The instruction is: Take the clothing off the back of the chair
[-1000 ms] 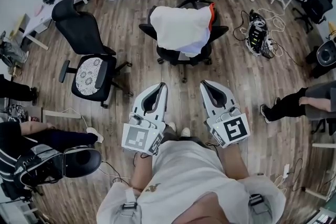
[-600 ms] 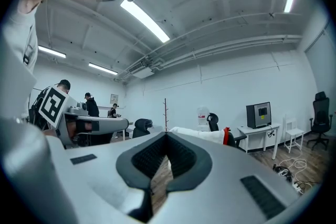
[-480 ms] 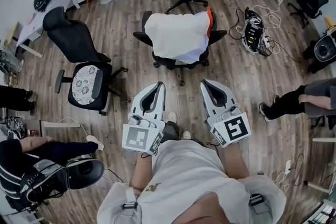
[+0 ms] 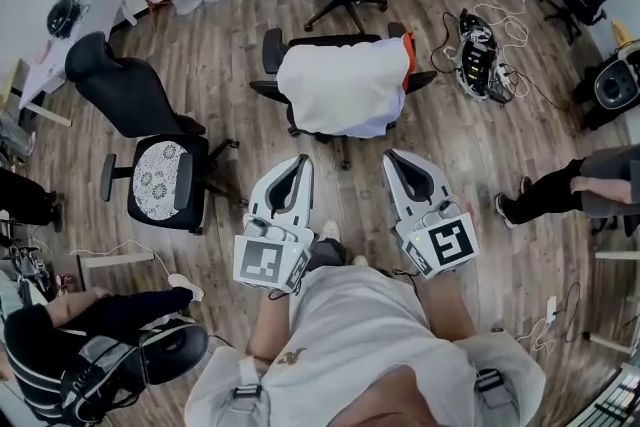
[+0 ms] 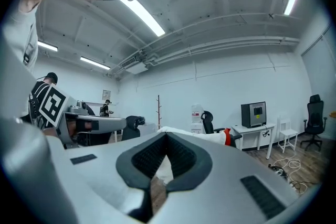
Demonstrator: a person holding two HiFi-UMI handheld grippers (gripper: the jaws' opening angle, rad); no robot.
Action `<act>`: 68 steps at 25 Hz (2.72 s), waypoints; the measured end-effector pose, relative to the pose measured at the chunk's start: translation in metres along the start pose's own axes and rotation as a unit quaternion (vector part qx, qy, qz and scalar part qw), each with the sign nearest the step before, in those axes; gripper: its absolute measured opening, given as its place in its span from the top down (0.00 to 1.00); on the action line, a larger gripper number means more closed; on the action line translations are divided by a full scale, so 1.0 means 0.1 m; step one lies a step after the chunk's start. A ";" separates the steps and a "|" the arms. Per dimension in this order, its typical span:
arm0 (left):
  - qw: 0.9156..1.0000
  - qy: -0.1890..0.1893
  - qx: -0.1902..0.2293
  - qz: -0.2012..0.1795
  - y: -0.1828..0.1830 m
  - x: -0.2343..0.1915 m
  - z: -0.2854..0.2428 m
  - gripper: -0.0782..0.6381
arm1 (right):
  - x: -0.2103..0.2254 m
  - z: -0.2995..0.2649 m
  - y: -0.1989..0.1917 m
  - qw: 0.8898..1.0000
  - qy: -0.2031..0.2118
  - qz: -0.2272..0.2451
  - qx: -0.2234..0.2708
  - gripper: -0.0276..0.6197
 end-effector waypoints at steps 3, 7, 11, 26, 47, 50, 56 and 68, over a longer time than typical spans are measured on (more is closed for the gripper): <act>1.000 -0.008 -0.005 0.000 -0.06 -0.13 -0.11 0.87 | 0.05 -0.14 0.00 1.000 -0.012 -0.002 -0.003 0.93; 1.000 -0.018 -0.010 -0.003 -0.11 -0.31 -0.24 0.87 | 0.09 -0.33 -0.01 1.000 -0.029 0.000 -0.009 0.93; 0.999 -0.032 -0.010 -0.002 -0.15 -0.48 -0.33 0.87 | 0.09 -0.47 -0.03 0.999 -0.049 0.003 -0.017 0.93; 0.998 -0.062 -0.023 0.004 -0.34 -0.79 -0.60 0.87 | 0.35 -0.61 -0.12 0.993 -0.116 -0.002 -0.037 0.93; 0.998 -0.038 -0.050 -0.002 -0.48 -0.79 -1.04 0.87 | 0.68 -0.94 -0.25 0.996 -0.058 -0.004 -0.064 0.93; 0.998 -0.030 -0.058 -0.006 -0.51 -0.80 -1.10 0.87 | 0.77 -0.95 -0.28 0.996 -0.052 -0.008 -0.067 0.93; 0.998 -0.019 -0.066 -0.009 -0.57 -0.80 -1.12 0.86 | 0.99 -0.89 -0.31 0.996 -0.051 -0.010 -0.072 0.93; 0.997 0.013 -0.079 -0.012 -0.65 -0.92 -1.13 0.69 | 1.30 -0.87 -0.38 0.994 -0.064 -0.002 -0.090 0.74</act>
Point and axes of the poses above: the fingertips, and each gripper's own axes: z backward along the fingers, x to its right, y out of its top, the point moved 4 cm from there along z, backward along the fingers, and after that the axes turned 9 degrees about -z, right-handed, at the moved point
